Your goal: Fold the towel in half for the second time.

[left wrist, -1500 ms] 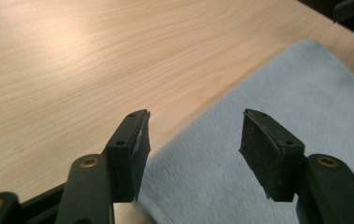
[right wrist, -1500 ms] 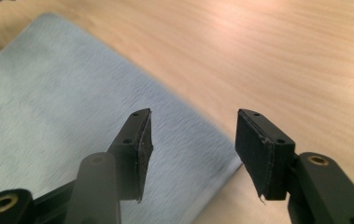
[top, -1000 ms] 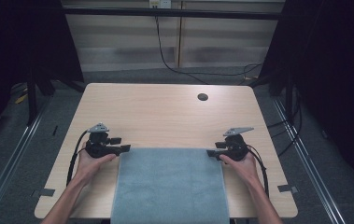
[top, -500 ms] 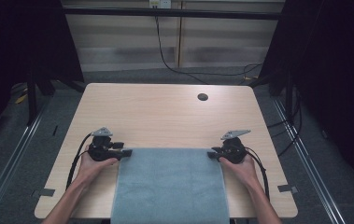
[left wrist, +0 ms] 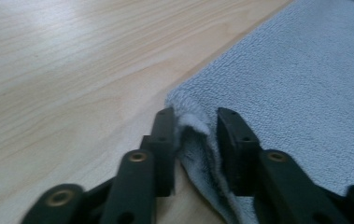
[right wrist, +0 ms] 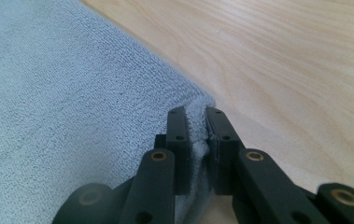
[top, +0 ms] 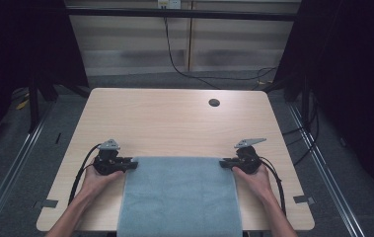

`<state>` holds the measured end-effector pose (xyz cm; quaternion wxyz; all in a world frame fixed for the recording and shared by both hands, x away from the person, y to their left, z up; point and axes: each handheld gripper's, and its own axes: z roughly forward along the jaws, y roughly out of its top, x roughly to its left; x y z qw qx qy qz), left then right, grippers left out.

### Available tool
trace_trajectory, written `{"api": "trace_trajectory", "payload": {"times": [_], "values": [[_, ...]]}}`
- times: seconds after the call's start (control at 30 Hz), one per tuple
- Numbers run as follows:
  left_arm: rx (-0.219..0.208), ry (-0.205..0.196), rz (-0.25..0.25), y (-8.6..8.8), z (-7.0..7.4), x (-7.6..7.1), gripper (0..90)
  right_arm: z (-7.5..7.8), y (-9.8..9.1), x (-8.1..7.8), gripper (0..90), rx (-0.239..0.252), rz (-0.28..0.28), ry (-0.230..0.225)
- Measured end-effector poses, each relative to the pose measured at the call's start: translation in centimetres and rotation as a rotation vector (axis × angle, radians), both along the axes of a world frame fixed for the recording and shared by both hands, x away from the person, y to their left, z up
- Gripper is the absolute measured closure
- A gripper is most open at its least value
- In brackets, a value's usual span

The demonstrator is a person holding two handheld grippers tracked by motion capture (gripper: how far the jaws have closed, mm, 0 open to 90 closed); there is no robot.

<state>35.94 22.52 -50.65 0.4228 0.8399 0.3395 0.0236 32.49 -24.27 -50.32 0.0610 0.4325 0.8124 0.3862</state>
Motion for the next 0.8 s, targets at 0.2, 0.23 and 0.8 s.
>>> {"api": "trace_trajectory", "payload": {"times": [0.2,0.23,0.8], "values": [[-0.04,0.017,0.008,0.0,0.0,0.4,82.0,0.0,-0.3,0.0,82.1,0.013,-0.006,0.005],[-0.042,0.015,0.011,0.1,0.0,0.4,82.1,0.0,-0.3,0.0,82.2,0.014,-0.009,0.004],[-0.192,-0.044,0.047,0.1,3.6,1.3,83.2,3.2,-1.3,0.7,83.1,0.141,-0.048,-0.084]]}}
